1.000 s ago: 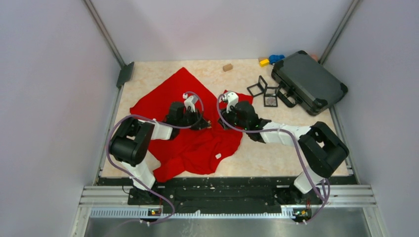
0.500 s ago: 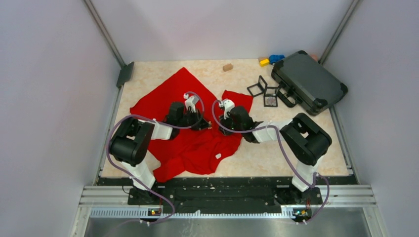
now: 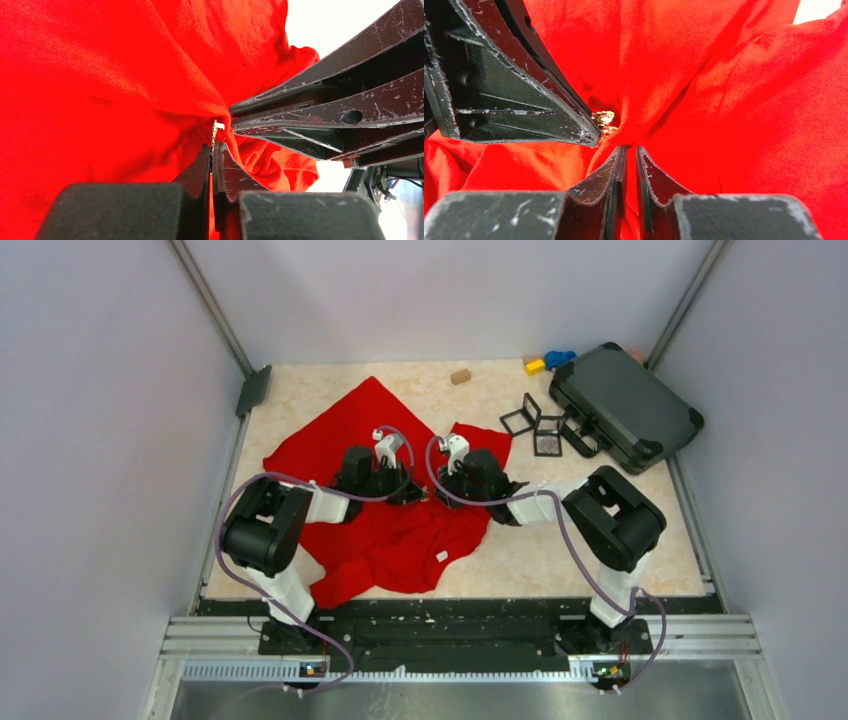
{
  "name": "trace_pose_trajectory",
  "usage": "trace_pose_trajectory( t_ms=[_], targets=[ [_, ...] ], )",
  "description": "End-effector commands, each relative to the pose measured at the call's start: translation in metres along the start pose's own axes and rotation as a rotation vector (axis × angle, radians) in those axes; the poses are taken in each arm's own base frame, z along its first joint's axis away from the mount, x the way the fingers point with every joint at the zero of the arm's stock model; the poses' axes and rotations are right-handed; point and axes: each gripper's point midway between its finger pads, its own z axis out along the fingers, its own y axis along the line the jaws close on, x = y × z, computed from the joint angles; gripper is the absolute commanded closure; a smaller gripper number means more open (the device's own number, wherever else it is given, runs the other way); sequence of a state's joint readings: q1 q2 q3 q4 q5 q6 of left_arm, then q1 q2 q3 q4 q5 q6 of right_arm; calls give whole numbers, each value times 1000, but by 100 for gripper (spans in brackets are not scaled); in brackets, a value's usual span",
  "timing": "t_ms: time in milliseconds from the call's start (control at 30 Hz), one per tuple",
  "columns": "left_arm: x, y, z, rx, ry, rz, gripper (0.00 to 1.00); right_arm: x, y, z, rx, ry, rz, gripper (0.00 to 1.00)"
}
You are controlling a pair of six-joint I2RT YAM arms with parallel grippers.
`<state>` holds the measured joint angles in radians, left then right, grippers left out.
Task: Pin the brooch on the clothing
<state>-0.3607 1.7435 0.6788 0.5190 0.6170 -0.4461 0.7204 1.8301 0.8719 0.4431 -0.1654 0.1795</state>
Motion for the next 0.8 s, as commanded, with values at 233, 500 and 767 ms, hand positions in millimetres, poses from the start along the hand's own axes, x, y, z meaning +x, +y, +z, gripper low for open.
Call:
trace_pose_trajectory(
  t_ms=[233,500,767],
  targets=[
    [-18,-14,-1,54,-33,54,100,-25,12,10,-81,-68,-6,94],
    [-17,-13,0,49,-28,48,100,-29,19,6,-111,-81,-4,95],
    [-17,-13,0,48,-27,49,100,-28,21,5,-126,-83,1,96]
  ],
)
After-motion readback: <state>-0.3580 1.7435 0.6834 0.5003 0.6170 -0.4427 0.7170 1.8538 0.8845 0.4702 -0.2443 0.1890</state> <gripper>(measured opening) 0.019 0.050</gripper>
